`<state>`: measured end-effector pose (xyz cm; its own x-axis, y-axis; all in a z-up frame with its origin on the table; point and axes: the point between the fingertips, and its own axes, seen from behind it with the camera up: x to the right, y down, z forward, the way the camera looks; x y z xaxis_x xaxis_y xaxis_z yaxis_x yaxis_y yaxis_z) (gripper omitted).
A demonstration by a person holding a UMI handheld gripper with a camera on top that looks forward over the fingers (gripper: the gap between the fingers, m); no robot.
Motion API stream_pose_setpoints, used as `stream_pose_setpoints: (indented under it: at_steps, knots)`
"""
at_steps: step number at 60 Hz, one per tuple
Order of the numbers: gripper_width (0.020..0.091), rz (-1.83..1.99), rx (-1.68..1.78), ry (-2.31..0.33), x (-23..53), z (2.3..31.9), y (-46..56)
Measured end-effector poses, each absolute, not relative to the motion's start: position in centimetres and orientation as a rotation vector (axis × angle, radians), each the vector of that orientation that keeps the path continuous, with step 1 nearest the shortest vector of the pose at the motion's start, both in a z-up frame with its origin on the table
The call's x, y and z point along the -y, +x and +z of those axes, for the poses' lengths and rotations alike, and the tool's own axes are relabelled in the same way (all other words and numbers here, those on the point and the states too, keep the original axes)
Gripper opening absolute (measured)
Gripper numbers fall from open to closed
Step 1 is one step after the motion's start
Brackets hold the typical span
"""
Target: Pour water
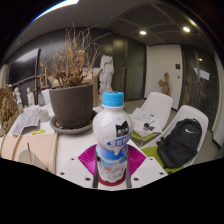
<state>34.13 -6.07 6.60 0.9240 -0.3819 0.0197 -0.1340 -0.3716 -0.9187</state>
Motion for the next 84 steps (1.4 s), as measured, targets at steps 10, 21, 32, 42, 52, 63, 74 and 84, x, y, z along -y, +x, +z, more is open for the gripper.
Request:
stream_pose_setpoints:
  at_steps: [10,21,32,42,52,63,74,84]
  knots:
    - [0.0414,-0.287,-0.372,-1.913,6.3,5.9,34.1]
    - [0.0832,-0.238,-0.456,-1.949,7.3,5.7,34.0]
    - [0.0851,-0.304,-0.464,-1.980,11.0,9.4,32.8]
    - [0.0854,-0.291,-0.445,-2.025,16.7,14.8,27.2]
    - [0.0855,-0.248,-0.426,-2.059,24.1,19.3,19.8]
    - [0.0855,-0.272,-0.353,-2.071,31.8,23.0,12.6]
    - [0.0855,-0.259,-0.290,-2.090,37.1,24.7,6.8]
    - [0.0853,-0.241,-0.272,-2.081,39.9,26.1,3.7]
